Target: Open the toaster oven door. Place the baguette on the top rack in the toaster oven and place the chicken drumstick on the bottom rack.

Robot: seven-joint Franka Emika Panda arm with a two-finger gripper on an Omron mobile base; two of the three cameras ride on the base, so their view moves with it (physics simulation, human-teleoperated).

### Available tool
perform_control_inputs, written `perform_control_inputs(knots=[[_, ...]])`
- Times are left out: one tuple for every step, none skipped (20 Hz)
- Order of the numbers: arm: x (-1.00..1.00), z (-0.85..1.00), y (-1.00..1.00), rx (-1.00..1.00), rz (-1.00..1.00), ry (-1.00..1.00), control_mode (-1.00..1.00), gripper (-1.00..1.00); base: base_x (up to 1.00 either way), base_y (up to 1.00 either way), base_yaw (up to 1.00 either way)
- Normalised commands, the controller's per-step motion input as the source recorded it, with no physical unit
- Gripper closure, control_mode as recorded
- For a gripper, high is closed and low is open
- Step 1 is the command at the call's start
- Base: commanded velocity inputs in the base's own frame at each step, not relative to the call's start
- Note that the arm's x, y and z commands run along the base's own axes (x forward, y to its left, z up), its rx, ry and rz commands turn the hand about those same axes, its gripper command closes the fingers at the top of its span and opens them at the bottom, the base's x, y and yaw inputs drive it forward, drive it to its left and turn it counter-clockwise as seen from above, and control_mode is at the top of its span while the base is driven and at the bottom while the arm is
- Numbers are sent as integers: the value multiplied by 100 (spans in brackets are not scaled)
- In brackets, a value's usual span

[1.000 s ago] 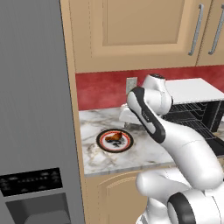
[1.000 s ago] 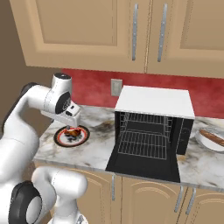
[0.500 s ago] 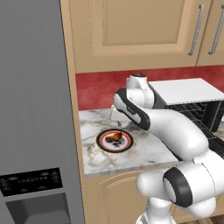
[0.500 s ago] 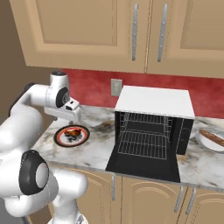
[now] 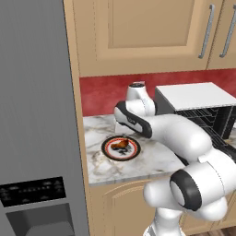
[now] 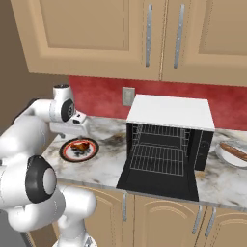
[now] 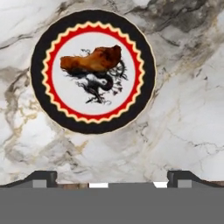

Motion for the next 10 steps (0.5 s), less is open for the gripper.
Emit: perform_control_inputs(knots=[[11, -32, 0, -3, 19, -3, -100, -100, 0, 0, 0], [8, -26, 0, -3, 21, -4, -100, -100, 0, 0, 0], [1, -26, 0, -3, 23, -3, -100, -100, 0, 0, 0], [0, -19, 0, -3, 22, -2, -100, -100, 0, 0, 0], [0, -19, 0, -2, 21, -2, -100, -100, 0, 0, 0], [0, -19, 0, -1, 17, -1, -100, -100, 0, 0, 0], [0, -17, 0, 0, 14, 0, -100, -100, 0, 0, 0], [1, -16, 0, 0, 11, -1, -100, -100, 0, 0, 0], [11, -16, 0, 0, 9, -1, -100, -100, 0, 0, 0], [14, -16, 0, 0, 4, 0, -100, -100, 0, 0, 0]])
